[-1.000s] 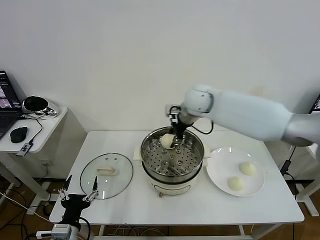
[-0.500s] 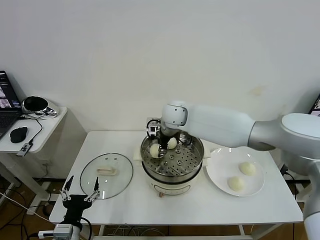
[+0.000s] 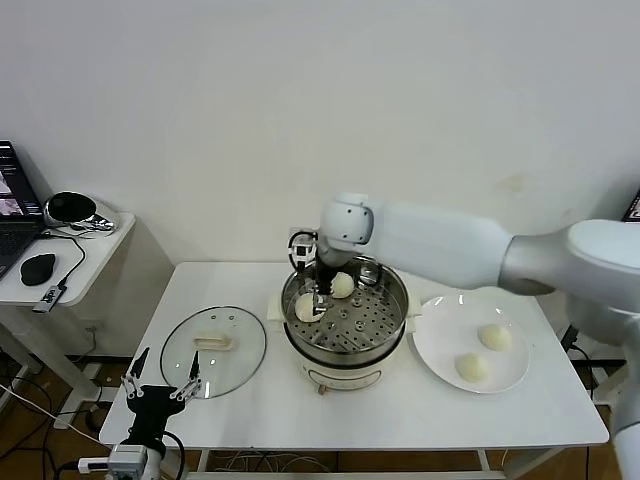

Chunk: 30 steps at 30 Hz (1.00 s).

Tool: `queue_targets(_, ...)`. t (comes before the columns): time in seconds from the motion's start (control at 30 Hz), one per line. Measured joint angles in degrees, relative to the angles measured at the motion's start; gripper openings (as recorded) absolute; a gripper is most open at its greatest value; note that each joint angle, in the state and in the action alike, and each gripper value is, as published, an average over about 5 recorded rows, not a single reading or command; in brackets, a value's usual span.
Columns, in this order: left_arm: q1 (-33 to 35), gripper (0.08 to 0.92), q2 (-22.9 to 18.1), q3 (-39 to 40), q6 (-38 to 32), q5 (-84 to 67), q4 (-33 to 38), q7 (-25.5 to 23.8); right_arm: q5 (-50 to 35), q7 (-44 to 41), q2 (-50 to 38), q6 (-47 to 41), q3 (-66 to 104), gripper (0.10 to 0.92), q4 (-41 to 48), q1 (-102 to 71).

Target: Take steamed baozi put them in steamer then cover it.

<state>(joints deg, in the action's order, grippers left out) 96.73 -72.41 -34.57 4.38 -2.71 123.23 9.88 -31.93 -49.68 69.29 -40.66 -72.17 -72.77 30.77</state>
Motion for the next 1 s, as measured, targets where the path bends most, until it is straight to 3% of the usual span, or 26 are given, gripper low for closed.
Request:
queue_targets(0.5, 0.5, 0.823, 1.5, 0.3, -0.2, -0.1, -0.6, -0.1, 14.6, -15.1, -26.8, 11.4, 1.3, 0.823, -14.4, 5.7)
queue_targets(0.77, 1.3, 0.823, 0.9, 0.0, -0.4, 0.4, -0.4, -0.1, 24.1, -19.7, -38.8, 20.3, 9.5, 0.823, -16.4, -3.7)
queue_targets(1.0, 1.9, 0.823, 0.5, -0.2, -0.3, 1.1, 0.0, -0.1, 32.1, -20.4, -43.4, 24.9, 16.7, 0.823, -15.5, -15.5)
